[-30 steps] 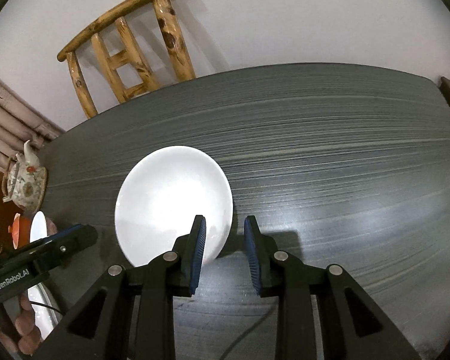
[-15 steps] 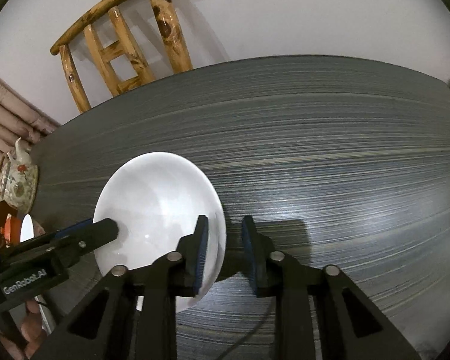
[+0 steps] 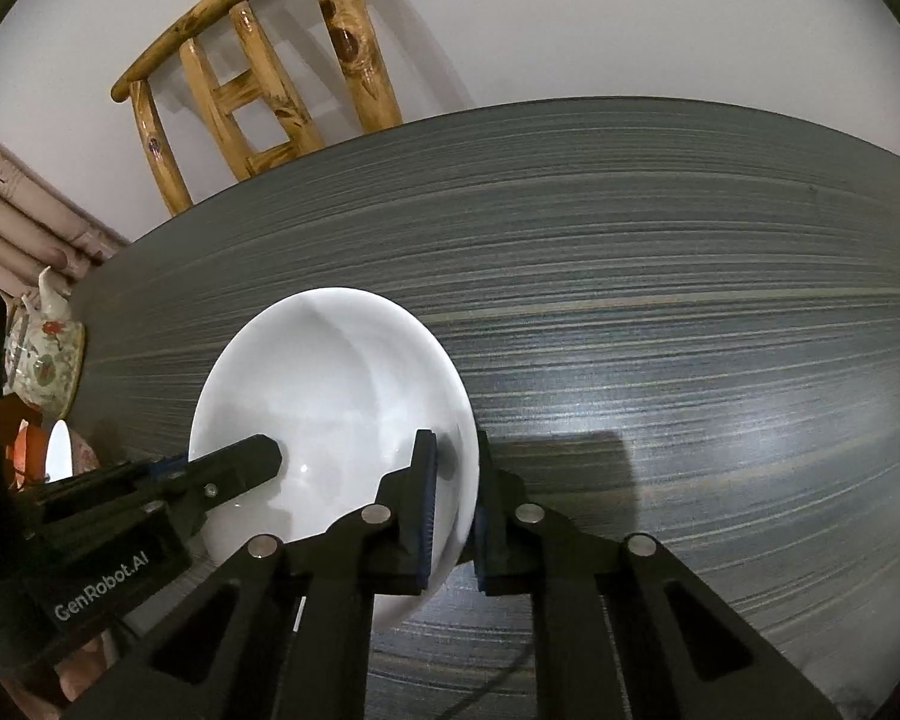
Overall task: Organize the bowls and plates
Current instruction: 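Close both tools on the rim of the second white bowl, then carry the second bowl and lower it into the first white bowl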
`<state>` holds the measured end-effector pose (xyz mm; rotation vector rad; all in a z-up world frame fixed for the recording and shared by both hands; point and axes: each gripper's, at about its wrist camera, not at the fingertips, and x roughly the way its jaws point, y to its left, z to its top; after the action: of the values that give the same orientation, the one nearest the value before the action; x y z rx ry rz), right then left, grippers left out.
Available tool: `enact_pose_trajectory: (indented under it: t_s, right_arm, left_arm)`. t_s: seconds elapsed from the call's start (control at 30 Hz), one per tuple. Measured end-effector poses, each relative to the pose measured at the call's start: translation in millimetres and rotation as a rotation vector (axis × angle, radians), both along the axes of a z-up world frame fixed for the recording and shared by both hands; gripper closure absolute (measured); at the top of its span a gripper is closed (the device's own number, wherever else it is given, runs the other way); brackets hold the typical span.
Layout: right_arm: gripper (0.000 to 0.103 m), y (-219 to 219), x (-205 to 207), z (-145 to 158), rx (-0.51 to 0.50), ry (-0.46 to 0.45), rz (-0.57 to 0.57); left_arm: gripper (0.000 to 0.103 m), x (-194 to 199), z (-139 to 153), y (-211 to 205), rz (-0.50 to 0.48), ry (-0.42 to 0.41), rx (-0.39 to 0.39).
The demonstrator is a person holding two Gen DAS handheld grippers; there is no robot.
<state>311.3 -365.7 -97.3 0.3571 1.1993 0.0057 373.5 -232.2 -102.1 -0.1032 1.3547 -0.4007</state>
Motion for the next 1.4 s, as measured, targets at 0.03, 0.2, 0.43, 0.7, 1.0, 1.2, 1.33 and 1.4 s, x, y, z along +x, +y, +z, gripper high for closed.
enact_pose_trajectory:
  t_s: [0.03,0.2,0.43,0.7,1.0,1.2,1.33,1.4]
  right_arm:
    - [0.093,1,-2,1,0.002,0.001,0.001]
    - [0.094,7,-14,3,0.021,0.009,-0.001]
    - [0.094,24,-41,15,0.033,0.005,0.011]
    - [0.094,49,-75,42,0.02,-0.018,0.044]
    - [0.094,79,-120,79,0.025,-0.057,0.066]
    - [0.094,100,-154,87,0.035,-0.066,0.083]
    - [0.093,113,-171,91,0.03,-0.066,0.093]
    - [0.093,119,-177,92,0.03,-0.067,0.095]
  left_arm:
    - [0.097,-2,0,1,-0.004,0.003,0.002]
    - [0.097,-18,3,11,-0.009,-0.001,0.012]
    - [0.097,-47,16,32,-0.002,-0.011,0.014]
    - [0.096,-88,43,63,0.01,-0.036,0.014]
    - [0.096,-141,75,94,0.022,-0.078,0.011]
    - [0.096,-178,80,119,0.031,-0.08,0.019]
    - [0.096,-197,85,129,0.045,-0.088,0.016]
    - [0.096,-202,84,133,0.05,-0.088,0.015]
